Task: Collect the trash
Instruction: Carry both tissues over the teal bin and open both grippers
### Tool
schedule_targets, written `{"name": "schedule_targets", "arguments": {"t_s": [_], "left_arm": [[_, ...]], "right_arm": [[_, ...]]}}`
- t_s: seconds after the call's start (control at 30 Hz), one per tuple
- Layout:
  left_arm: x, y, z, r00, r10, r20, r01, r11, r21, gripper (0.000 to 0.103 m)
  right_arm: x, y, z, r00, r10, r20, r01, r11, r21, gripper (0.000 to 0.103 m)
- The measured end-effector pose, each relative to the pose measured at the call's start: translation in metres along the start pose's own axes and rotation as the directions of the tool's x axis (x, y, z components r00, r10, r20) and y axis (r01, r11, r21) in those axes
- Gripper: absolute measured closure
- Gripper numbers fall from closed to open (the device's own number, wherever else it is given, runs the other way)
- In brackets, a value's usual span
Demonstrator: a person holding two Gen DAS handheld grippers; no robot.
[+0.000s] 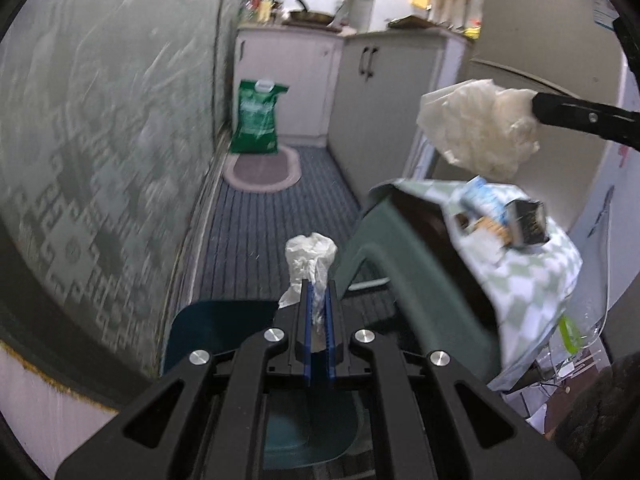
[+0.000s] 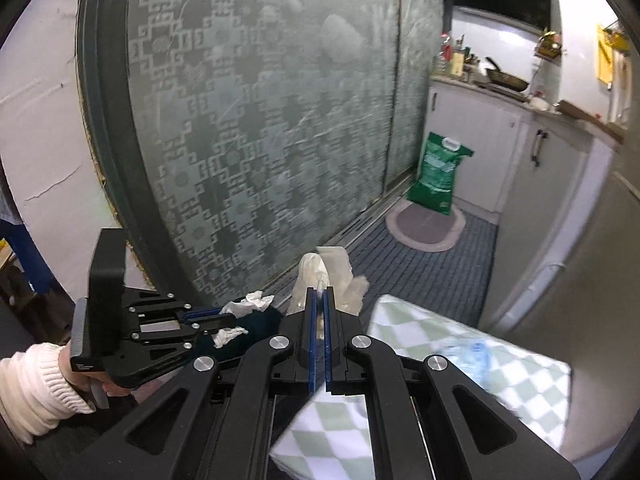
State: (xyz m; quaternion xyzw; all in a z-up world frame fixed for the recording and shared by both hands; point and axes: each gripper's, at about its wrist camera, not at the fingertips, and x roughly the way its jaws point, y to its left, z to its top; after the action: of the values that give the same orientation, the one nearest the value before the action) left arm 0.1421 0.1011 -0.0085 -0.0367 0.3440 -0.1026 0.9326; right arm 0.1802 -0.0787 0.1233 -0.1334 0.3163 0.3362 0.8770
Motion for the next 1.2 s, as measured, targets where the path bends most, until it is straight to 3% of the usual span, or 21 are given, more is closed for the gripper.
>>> {"name": "schedule_targets", "arguments": {"t_s": [0.4,0.87,0.93,0.97,1.03,1.2], "left_arm": [[0.025,0.041,-0.049,0.986,0.025,-0.162,-0.032,0.998,-0.045,0.096],[0.058,0.07,-0.083,0.941,0.021,-0.337,-0.054,0.995,-0.088,0.096],[0.062,0.074,-0.085,0.935,0.025,-0.355,-0.061,0.994,-0.09,0.091],[0.063,0.076,-0.087,0.932,0.026,-0.361,-0.063,0.994,-0.091,0.081],[0.063,0.077,-0.089,0.932,0.039,-0.359,-0.075,0.993,-0.088,0.071],[0.054,0.078,-0.085,0.945,0.054,-0.322,-0.082,0.994,-0.075,0.071]], "right_arm": [[0.08,0.051,-0.015,0.987,0.075,-0.14,-0.076,0.997,-0.001,0.1],[0.134,0.084,-0.016,0.963,0.114,-0.243,-0.111,0.993,0.025,0.1],[0.142,0.088,-0.018,0.959,0.112,-0.261,-0.109,0.994,0.026,0.1],[0.144,0.089,-0.019,0.957,0.111,-0.267,-0.108,0.994,0.027,0.1],[0.15,0.091,-0.023,0.952,0.11,-0.285,-0.106,0.994,0.03,0.1],[0.167,0.092,-0.034,0.939,0.108,-0.325,-0.098,0.994,0.046,0.1]]}}
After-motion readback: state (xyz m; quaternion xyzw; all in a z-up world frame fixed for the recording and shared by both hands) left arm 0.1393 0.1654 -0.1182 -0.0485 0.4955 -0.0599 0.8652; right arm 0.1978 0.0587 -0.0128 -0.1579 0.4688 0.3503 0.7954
